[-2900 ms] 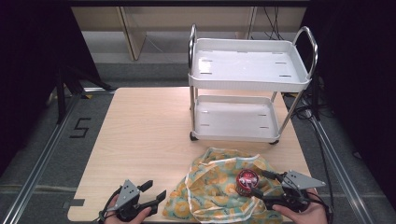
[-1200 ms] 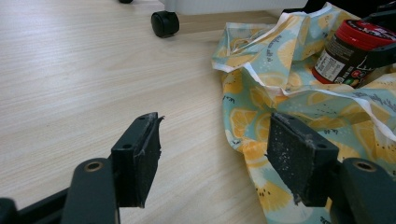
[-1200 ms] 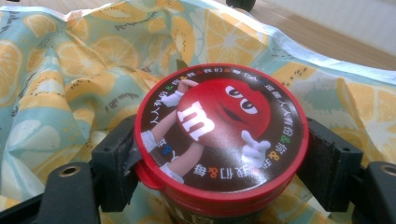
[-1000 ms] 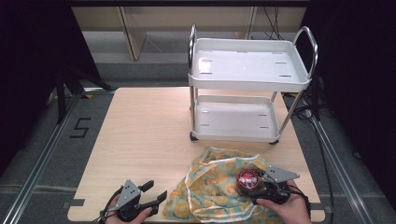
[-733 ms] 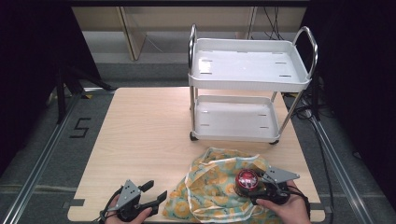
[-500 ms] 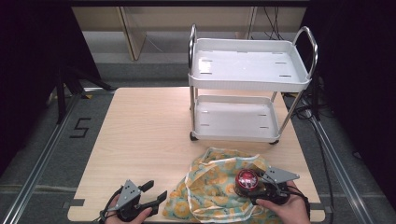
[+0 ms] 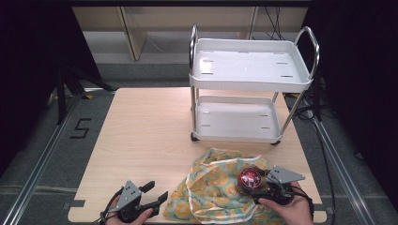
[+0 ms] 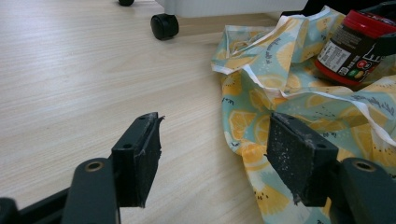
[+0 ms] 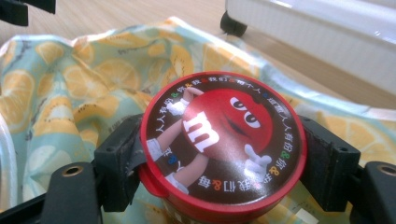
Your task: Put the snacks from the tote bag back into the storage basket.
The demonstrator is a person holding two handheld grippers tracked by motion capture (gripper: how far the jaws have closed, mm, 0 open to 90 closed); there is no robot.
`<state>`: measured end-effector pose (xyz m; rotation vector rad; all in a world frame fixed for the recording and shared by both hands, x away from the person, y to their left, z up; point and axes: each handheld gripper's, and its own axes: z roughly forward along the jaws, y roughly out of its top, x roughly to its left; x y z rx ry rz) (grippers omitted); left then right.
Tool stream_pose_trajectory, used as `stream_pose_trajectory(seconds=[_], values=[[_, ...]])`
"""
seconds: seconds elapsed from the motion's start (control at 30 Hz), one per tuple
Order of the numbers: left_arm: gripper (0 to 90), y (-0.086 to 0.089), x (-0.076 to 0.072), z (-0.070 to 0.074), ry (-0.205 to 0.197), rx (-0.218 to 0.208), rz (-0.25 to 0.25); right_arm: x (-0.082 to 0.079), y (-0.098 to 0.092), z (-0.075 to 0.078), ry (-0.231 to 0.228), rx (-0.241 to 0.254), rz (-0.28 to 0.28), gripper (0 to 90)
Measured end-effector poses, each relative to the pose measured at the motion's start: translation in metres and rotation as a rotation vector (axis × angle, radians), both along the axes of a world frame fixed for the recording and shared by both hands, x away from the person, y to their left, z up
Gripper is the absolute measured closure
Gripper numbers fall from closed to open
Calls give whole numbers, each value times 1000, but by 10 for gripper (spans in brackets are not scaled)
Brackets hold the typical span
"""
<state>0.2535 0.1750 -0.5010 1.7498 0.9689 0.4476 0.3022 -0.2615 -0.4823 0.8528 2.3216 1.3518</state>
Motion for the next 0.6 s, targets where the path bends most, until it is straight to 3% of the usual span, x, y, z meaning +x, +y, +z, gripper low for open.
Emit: stream_pose_trajectory(seconds=[0.03,0.1,0.13,0.17,0.27,0.3,0.33,0.43,0.47,0.6], values=[[347,0,0,0,0,-2,0,1,-2,1,-22,0,10,262],[347,0,0,0,1,0,1,-2,-1,5,4,18,-15,262],[347,-1,0,-1,1,-25,-2,0,-2,5,-25,17,2,262],[347,-1,0,-1,1,-26,-2,-1,-2,5,-2,23,-12,263],[348,-1,0,-1,-1,-25,-5,1,-2,6,-38,12,-8,263],[347,-2,-1,-1,11,-42,6,1,-2,7,-37,12,-8,263],[347,-1,1,-1,-3,-30,-6,0,-2,7,-39,12,-6,263],[348,-2,-1,-1,12,-41,8,0,-1,7,-32,26,-5,263],[347,-1,0,-1,-5,-30,-4,-1,-1,8,-33,20,-11,263],[347,-1,0,-1,-5,-30,-3,-2,0,10,-28,24,-17,263]])
